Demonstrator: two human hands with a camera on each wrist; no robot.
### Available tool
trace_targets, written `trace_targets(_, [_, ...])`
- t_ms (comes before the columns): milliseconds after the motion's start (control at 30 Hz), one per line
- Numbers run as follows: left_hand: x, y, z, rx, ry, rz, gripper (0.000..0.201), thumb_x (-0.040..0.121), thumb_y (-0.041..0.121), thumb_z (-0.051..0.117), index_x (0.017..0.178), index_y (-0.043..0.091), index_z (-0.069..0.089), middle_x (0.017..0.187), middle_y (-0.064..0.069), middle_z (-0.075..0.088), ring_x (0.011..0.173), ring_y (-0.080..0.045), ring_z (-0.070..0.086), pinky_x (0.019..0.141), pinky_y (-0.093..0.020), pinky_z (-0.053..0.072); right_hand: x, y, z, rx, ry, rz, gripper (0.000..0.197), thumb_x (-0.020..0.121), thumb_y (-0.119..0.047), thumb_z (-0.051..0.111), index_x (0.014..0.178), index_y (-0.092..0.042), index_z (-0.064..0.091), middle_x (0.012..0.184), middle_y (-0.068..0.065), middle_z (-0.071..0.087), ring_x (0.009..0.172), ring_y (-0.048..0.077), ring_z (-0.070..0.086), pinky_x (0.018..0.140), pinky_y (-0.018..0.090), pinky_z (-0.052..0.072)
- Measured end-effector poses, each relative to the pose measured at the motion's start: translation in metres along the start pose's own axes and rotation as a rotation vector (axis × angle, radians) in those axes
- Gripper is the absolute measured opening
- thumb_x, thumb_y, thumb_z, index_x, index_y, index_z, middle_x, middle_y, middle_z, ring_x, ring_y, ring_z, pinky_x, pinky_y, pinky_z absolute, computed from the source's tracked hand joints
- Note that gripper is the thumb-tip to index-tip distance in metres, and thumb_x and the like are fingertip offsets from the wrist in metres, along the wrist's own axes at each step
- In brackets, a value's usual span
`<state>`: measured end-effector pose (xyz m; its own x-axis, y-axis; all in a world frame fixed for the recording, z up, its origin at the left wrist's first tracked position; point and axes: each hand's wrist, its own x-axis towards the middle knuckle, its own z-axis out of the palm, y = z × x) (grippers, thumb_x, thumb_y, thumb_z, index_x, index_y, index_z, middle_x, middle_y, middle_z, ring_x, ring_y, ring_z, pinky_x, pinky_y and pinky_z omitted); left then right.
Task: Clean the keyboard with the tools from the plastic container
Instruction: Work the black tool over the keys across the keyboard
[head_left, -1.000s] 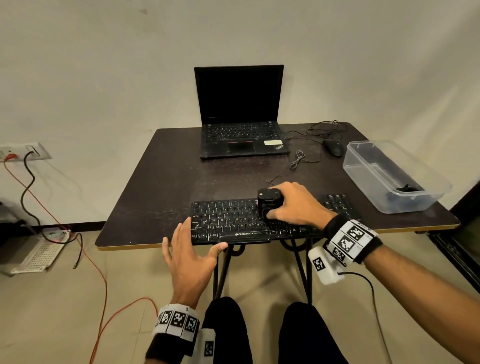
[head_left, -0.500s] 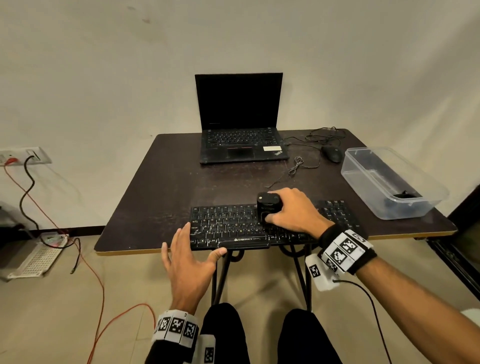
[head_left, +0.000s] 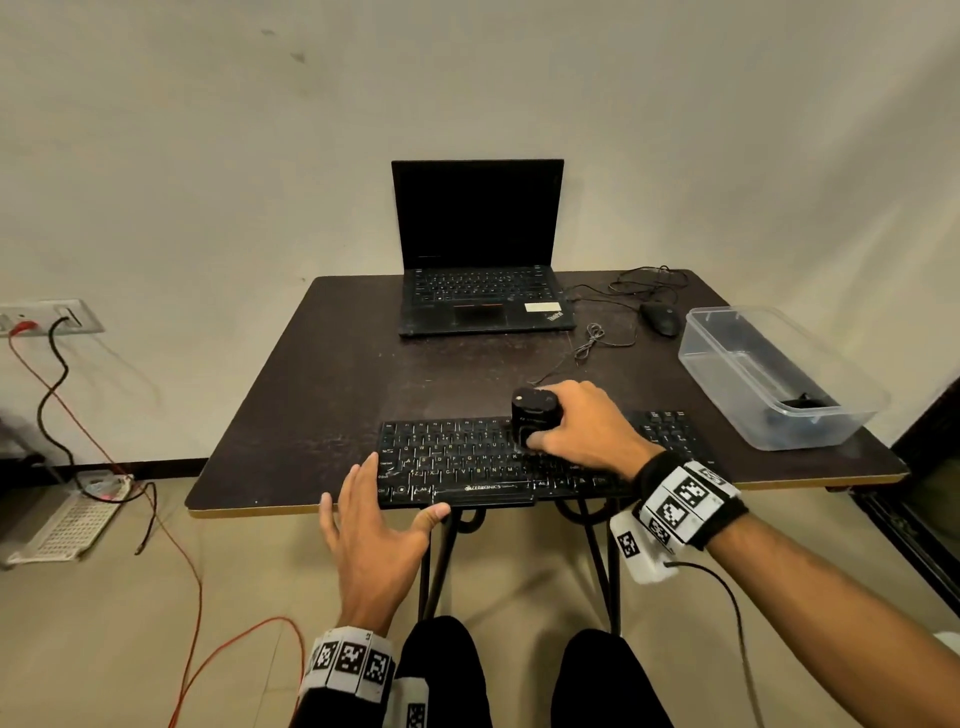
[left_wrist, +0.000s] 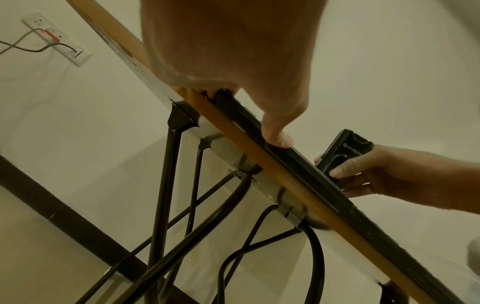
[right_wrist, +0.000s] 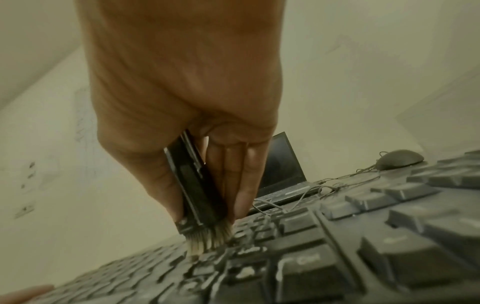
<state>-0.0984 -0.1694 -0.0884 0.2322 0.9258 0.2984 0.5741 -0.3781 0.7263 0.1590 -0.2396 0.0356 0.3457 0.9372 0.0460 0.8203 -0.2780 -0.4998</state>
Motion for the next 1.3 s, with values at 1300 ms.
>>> trace_targets(1300, [-0.001,0.0,0.001,0.002,0.014,0.004,0.109,0.07,0.082,0.06,0.159,0.024,0.034,0.164,0.0,0.039,0.157,-0.008,0.018,0.128,-0.035,-0.012,0.014,-0.012,-0.001,0.048,-0.055,0.065,0.024,0.073,-0.027,0.087,0.08,-0.03,0.064,0.087,-0.002,0.076,0.083,0.024,0.072,0.079,0.037,0.06])
